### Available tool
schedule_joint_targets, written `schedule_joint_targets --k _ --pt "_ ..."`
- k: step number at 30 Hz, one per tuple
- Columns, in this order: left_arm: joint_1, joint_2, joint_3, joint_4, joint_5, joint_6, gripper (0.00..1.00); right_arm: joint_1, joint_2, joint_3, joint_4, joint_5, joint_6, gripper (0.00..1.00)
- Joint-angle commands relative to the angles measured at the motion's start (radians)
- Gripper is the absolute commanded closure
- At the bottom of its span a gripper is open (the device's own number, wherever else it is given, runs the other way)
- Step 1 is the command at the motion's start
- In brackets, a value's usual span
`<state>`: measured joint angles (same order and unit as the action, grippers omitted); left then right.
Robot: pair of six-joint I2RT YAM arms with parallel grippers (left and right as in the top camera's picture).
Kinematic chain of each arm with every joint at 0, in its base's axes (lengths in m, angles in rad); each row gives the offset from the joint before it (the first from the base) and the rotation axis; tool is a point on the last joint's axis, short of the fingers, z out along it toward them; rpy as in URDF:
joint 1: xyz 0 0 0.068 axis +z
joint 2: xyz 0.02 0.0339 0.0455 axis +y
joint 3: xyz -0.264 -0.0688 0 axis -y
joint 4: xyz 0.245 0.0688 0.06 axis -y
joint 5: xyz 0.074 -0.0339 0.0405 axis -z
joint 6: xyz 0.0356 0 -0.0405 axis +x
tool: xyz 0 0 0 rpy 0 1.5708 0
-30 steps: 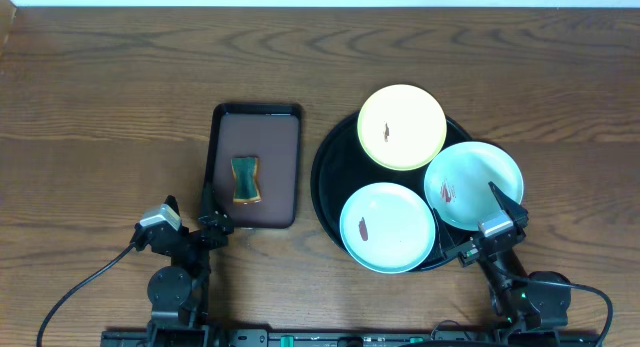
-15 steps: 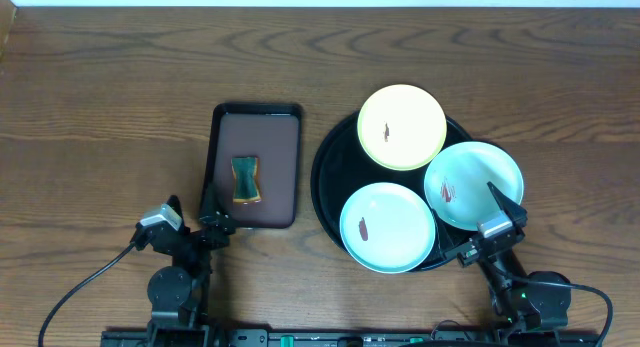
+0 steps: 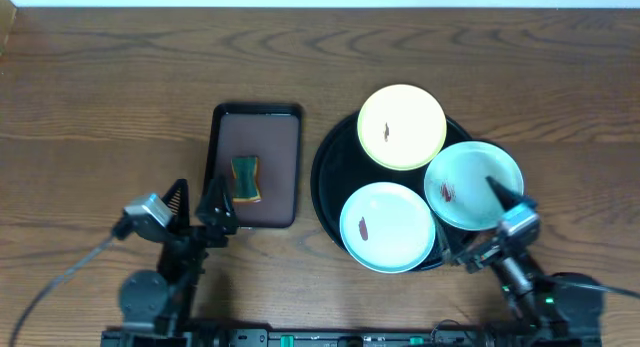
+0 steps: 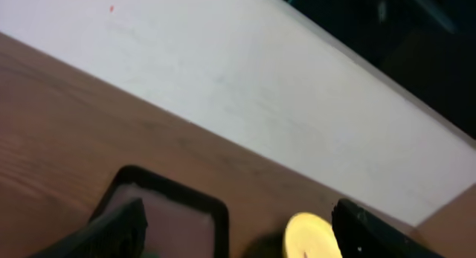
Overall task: Clean dirty plates on tray and stack at the side
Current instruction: 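Move left gripper over the sponge and right gripper to the yellow plate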
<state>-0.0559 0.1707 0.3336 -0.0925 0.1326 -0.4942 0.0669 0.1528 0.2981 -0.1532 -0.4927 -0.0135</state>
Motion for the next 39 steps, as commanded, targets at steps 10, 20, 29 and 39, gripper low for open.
schedule_joint_targets --k 10,20,29,39 --pt "0.002 0.761 0.756 -0.669 0.115 0.093 0.19 0.006 0.815 0.872 -0.735 -0.005 -0.04 0.01" --pt "-0.003 1.085 0.747 -0.8 0.142 0.124 0.35 0.006 1.083 0.938 -0.825 -0.036 0.051 0.01" --pt "-0.138 1.467 0.745 -0.718 -0.021 0.124 0.71 0.007 1.138 0.938 -0.865 -0.036 0.05 0.08" --pt "-0.162 1.666 0.746 -0.616 -0.118 0.048 0.92 0.007 1.138 0.938 -0.898 -0.036 0.05 0.07"
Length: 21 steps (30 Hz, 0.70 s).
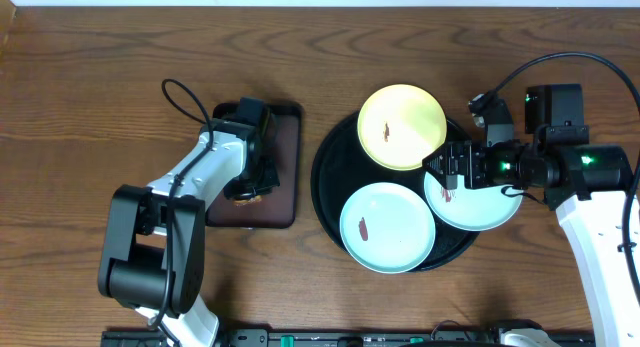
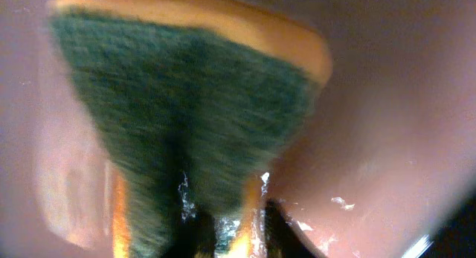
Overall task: Clean dirty plates on tray and stack at the side
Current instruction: 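Move left gripper over the sponge and right gripper to the yellow plate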
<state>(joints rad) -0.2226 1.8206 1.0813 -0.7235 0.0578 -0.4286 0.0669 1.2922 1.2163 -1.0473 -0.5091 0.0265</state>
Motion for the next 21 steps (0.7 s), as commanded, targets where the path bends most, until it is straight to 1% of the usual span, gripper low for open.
schedule_joint_targets --k 1,6,7,8,9,11,14,16,18,21 --pt "0.005 0.011 -0.001 0.017 -0.04 -0.018 0.93 0.007 -0.002 0.019 -0.004 -0.019 0.01 0.07" --pt "0.005 -0.061 0.019 -0.006 0.079 0.028 0.92 0.007 -0.002 0.019 -0.004 -0.019 0.011 0.07" --pt "0.005 -0.089 0.019 -0.01 0.089 0.029 0.84 0.007 -0.002 0.019 -0.004 -0.019 0.011 0.07" --pt "0.005 -0.129 0.019 -0.021 0.09 0.028 0.65 0.007 -0.002 0.019 -0.003 -0.019 0.011 0.07" --pt "0.005 -0.158 0.019 -0.029 0.088 0.029 0.6 0.007 -0.002 0.02 -0.003 -0.019 0.01 0.07" --pt "0.005 -0.216 0.019 -0.038 0.058 0.029 0.41 0.007 -0.002 0.019 -0.003 -0.019 0.01 0.07" --pt "0.005 -0.264 0.018 -0.039 -0.095 0.028 0.41 0.007 -0.002 0.019 -0.003 -0.019 0.011 0.07" --pt "0.005 -0.261 0.013 -0.033 -0.2 0.028 0.42 0.007 -0.002 0.019 -0.004 -0.019 0.011 0.07" --pt "0.005 -0.244 -0.004 -0.013 -0.22 0.028 0.44 0.007 -0.002 0.019 -0.004 -0.019 0.011 0.07" --pt "0.005 -0.176 -0.064 0.064 -0.219 0.028 0.52 0.007 -0.002 0.019 -0.004 -0.019 0.011 0.07"
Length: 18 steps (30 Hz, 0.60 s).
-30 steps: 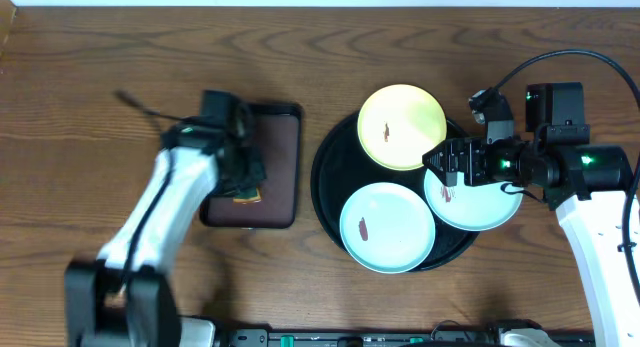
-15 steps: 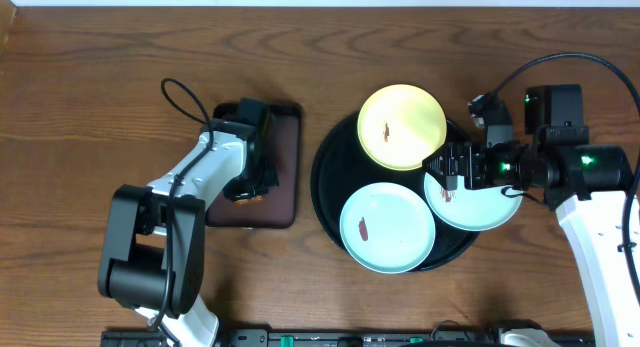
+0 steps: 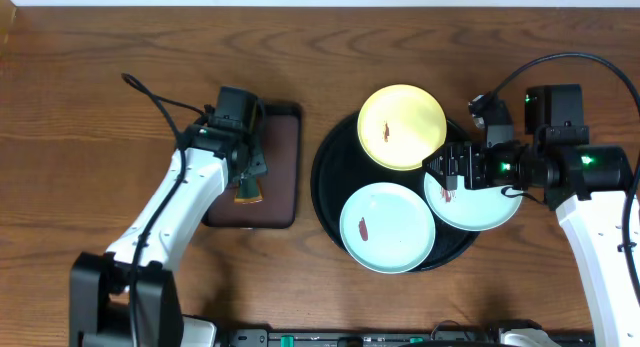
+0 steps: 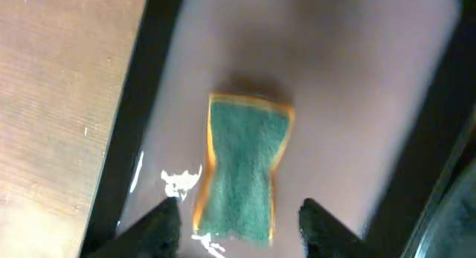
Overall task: Clean dirty plates on tray and stack at the side
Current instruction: 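Move left gripper over the sponge and right gripper to the yellow plate, then grasp the green-yellow sponge with the left gripper and lift it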
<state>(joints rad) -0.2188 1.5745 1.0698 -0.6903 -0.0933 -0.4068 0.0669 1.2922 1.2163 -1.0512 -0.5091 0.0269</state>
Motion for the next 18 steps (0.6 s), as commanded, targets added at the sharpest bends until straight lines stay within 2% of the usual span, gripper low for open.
schedule_joint_targets --k 1,7,8,10,11,15,16,17,18 --pt "0.002 0.097 -0.06 0.042 -0.064 0.006 0.53 0.007 -0.002 0.019 -0.002 -0.019 0.01 0.07" --pt "0.002 0.178 -0.06 0.071 0.068 0.024 0.66 0.007 -0.002 0.019 -0.005 -0.019 0.01 0.07" --pt "0.002 0.18 -0.06 0.083 0.125 0.054 0.72 0.007 -0.002 0.019 -0.005 -0.019 0.011 0.07" --pt "0.002 0.179 -0.059 0.094 0.193 0.095 0.92 0.007 -0.002 0.019 -0.005 -0.019 0.011 0.07" --pt "0.002 0.175 -0.054 0.093 0.242 0.118 0.93 0.007 -0.002 0.019 -0.005 -0.019 0.011 0.07" --pt "0.001 0.122 -0.013 0.051 0.292 0.129 0.92 0.007 -0.002 0.019 -0.005 -0.019 0.011 0.07" --pt "0.002 0.095 -0.01 0.048 0.291 0.129 0.89 0.007 -0.002 0.019 -0.005 -0.019 0.011 0.07" --pt "0.002 0.071 -0.01 0.048 0.286 0.13 0.73 0.007 -0.002 0.019 -0.004 -0.019 0.011 0.07" --pt "0.002 0.061 -0.01 0.048 0.282 0.13 0.64 0.007 -0.002 0.019 -0.004 -0.019 0.01 0.07"
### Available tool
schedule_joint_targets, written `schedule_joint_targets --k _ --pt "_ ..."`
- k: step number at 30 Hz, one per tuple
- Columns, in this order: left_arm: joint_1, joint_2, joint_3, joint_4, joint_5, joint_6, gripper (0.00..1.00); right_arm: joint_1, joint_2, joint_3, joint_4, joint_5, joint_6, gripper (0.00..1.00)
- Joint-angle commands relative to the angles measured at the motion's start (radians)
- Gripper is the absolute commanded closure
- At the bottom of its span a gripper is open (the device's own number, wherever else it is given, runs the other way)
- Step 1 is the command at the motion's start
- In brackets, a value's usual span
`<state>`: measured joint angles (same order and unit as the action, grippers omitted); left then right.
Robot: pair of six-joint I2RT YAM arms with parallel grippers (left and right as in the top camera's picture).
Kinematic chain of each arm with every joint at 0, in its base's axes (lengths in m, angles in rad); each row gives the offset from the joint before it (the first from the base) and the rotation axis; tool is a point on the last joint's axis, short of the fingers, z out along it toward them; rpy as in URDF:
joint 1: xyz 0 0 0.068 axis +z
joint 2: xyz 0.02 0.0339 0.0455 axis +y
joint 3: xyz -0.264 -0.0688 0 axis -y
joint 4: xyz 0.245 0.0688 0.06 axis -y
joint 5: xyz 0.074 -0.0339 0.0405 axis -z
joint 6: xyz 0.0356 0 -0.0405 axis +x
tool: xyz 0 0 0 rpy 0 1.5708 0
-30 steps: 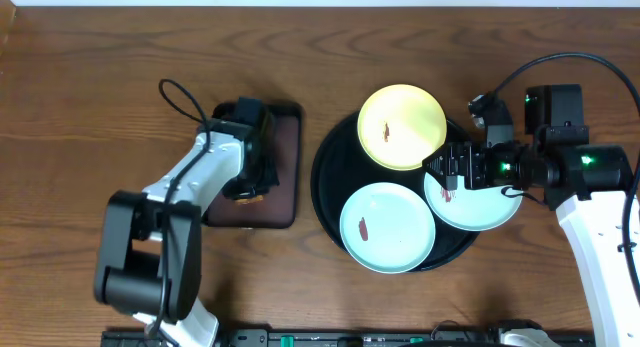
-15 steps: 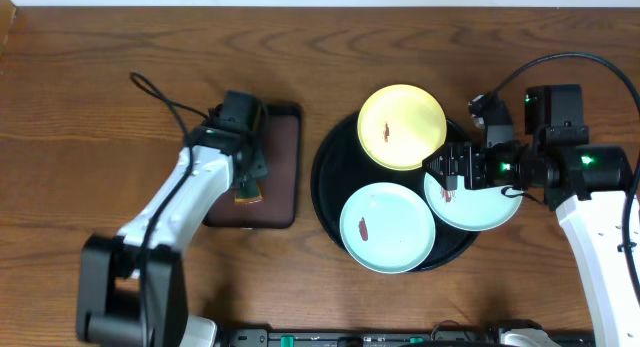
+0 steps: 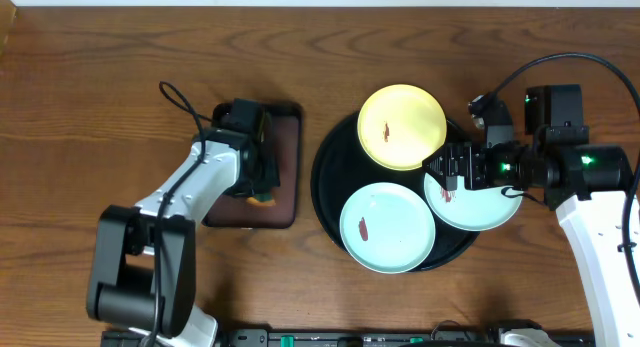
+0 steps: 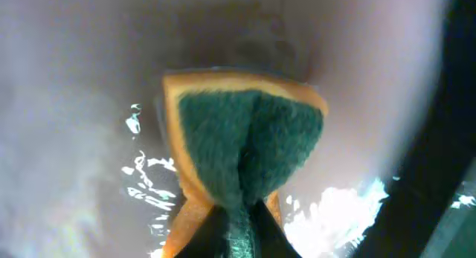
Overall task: Clean dirty plates on tray and stack at the side
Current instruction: 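Grasp the green-yellow sponge with the left gripper and lift it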
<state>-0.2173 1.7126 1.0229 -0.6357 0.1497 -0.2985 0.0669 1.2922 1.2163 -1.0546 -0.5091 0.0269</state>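
A green and orange sponge (image 4: 242,157) lies in the small brown rectangular tray (image 3: 285,152), which is wet. My left gripper (image 4: 239,239) is down in this tray and shut on the sponge, pinching its near end into a fold. On the round black tray (image 3: 332,177) are three stained plates: a yellow plate (image 3: 402,127), a front teal plate (image 3: 387,227) and a right teal plate (image 3: 485,202). My right gripper (image 3: 452,173) sits at the left rim of the right teal plate. Whether it grips the rim cannot be told.
The brown wooden table (image 3: 100,97) stretches wide to the left and behind both trays. A white wall edge runs along the back. My right arm's cable (image 3: 560,59) loops over the table at the right.
My left gripper was open and raised above the sponge, which lay flat in the brown tray. Now it is low in the tray and shut on the sponge. The right arm has not moved.
Both arms were folded at the table's front edge. Then my left gripper was pinching the sponge in the brown tray and my right gripper was at the right teal plate. Then the left stood open above the lying sponge. Now it pinches it again.
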Motion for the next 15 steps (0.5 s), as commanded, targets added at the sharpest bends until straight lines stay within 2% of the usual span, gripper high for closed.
schedule_joint_targets --k 1,4,9,11,15 --pt "0.0 -0.089 0.037 -0.006 0.025 0.021 0.56 0.007 -0.002 0.019 0.002 -0.019 0.01 0.06" --pt "0.0 -0.092 0.034 -0.006 0.014 0.021 0.43 0.007 -0.002 0.019 0.014 -0.019 0.01 0.05" --pt "-0.01 -0.051 0.009 0.022 -0.003 0.021 0.43 0.007 -0.002 0.019 0.035 -0.019 0.01 0.05" --pt "-0.032 0.016 0.008 0.02 -0.008 0.021 0.6 0.007 -0.002 0.019 0.047 -0.019 0.01 0.04" --pt "-0.064 0.084 0.008 0.021 -0.007 0.021 0.7 0.007 -0.002 0.019 0.054 -0.019 0.002 0.01"
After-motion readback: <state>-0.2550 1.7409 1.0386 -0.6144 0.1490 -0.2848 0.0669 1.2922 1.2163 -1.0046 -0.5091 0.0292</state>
